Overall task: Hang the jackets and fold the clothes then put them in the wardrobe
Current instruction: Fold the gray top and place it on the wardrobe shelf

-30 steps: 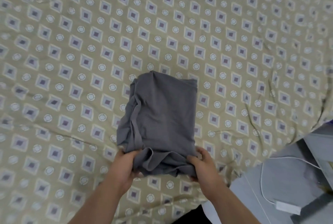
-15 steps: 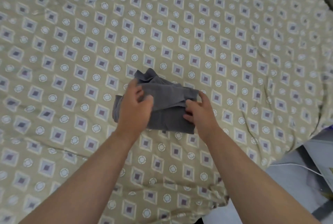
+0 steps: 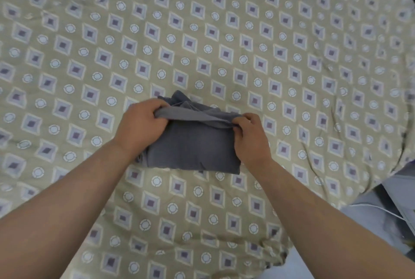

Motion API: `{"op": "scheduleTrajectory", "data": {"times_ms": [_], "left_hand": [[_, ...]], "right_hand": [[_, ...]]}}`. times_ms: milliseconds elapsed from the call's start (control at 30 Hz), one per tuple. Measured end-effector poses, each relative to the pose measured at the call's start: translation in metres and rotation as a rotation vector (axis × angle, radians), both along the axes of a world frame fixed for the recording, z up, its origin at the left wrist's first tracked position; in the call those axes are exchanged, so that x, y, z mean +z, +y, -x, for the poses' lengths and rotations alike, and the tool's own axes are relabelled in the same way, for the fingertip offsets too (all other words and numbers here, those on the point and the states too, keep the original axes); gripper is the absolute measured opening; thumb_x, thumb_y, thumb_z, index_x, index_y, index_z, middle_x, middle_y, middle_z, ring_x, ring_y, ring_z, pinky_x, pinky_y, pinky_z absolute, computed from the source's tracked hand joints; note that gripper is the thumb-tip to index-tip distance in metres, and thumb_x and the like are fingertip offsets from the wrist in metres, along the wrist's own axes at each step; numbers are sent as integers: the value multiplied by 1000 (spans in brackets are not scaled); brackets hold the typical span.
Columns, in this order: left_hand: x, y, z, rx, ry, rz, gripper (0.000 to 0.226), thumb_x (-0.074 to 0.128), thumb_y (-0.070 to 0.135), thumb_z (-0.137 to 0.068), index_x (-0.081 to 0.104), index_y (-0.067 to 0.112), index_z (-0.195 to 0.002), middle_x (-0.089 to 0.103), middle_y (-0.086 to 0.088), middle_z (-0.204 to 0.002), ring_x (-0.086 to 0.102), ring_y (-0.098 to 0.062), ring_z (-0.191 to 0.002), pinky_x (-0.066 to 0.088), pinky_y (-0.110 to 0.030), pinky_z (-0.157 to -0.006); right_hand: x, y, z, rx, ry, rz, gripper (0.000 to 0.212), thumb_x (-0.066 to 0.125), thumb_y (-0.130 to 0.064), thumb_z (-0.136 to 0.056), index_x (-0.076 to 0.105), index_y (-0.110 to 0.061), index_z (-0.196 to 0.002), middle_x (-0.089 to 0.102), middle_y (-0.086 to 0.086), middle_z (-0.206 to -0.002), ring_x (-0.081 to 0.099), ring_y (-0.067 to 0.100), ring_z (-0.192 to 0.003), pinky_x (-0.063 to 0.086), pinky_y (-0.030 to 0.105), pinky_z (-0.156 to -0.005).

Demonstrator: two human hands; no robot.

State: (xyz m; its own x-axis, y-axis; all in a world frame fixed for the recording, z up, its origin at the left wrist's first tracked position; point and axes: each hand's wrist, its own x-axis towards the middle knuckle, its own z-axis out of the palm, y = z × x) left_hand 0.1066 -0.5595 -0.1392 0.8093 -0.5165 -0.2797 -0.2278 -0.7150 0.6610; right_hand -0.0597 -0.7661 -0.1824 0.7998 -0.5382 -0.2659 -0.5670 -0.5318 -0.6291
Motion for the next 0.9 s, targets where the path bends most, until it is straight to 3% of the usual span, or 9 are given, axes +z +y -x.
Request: {"op": "scheduleTrajectory", "data": {"times_ms": [100,167,333,433,500,567,667,767,900], "left_hand": [[-4,-24,-25,298,116,70,6,61,17,-80,61,23,-78,61,9,-76,59,-6,-66,40,-19,-51],[-16,-39,-37,460,204,79,16,68,24,-78,52,20,-77,55,4,-76,56,-10,-65,40,-24,-51],[-48,-38,-38,728,458,-19,56,72,27,-77,56,-1,-122,65,-17,-108,63,-31,-92,45,-30,-63],[-43,-24,-26,710,358,-75,65,60,52,-84,61,-4,-116,65,-15,-94,63,-39,-99,48,-36,-78],[-31,-10,-16,653,362,-119,76,45,72,-79,64,5,-111,66,-8,-100,62,-34,-97,50,-42,-86],[-21,7,2,532,443,-124,78,41,83,-72,64,17,-105,67,0,-101,63,-26,-93,51,-44,-84],[-18,25,27,570,721,38,56,65,70,-77,66,21,-105,74,-1,-99,71,-25,-91,54,-36,-72],[-15,28,35,637,978,136,47,72,51,-82,70,14,-111,77,-8,-98,75,-26,-86,57,-35,-71],[9,22,43,640,1043,190,40,71,46,-84,72,14,-109,77,-9,-99,75,-26,-85,56,-36,-74]], "right_hand": [[4,-7,-21,-231,-61,-117,15,42,-11,-101,54,-21,-99,54,-12,-91,51,7,-80,38,25,-74],[3,-12,-40,-342,-4,-214,16,40,-12,-100,52,-23,-99,52,-17,-87,50,1,-79,35,20,-67],[-13,-19,-60,-432,253,-381,17,45,-19,-101,61,-12,-99,61,4,-93,56,25,-89,41,31,-77],[-14,-16,-59,-514,262,-327,24,46,-33,-100,54,-12,-92,57,1,-82,56,27,-86,37,32,-74],[-12,-7,-52,-616,239,-359,34,43,-45,-99,54,-13,-97,60,2,-91,57,26,-85,37,34,-75],[-8,5,-39,-648,238,-413,50,38,-60,-94,55,-15,-107,61,3,-107,58,23,-90,41,37,-80],[-1,18,-23,-712,273,-741,73,45,-75,-85,55,-20,-131,58,-2,-128,57,27,-114,45,45,-97],[5,16,-6,-741,271,-1103,42,64,-65,-84,72,-28,-104,76,-2,-106,74,24,-90,55,38,-79],[31,7,7,-705,230,-1077,43,68,-62,-83,73,-26,-106,78,-2,-92,74,25,-90,56,37,-75]]}}
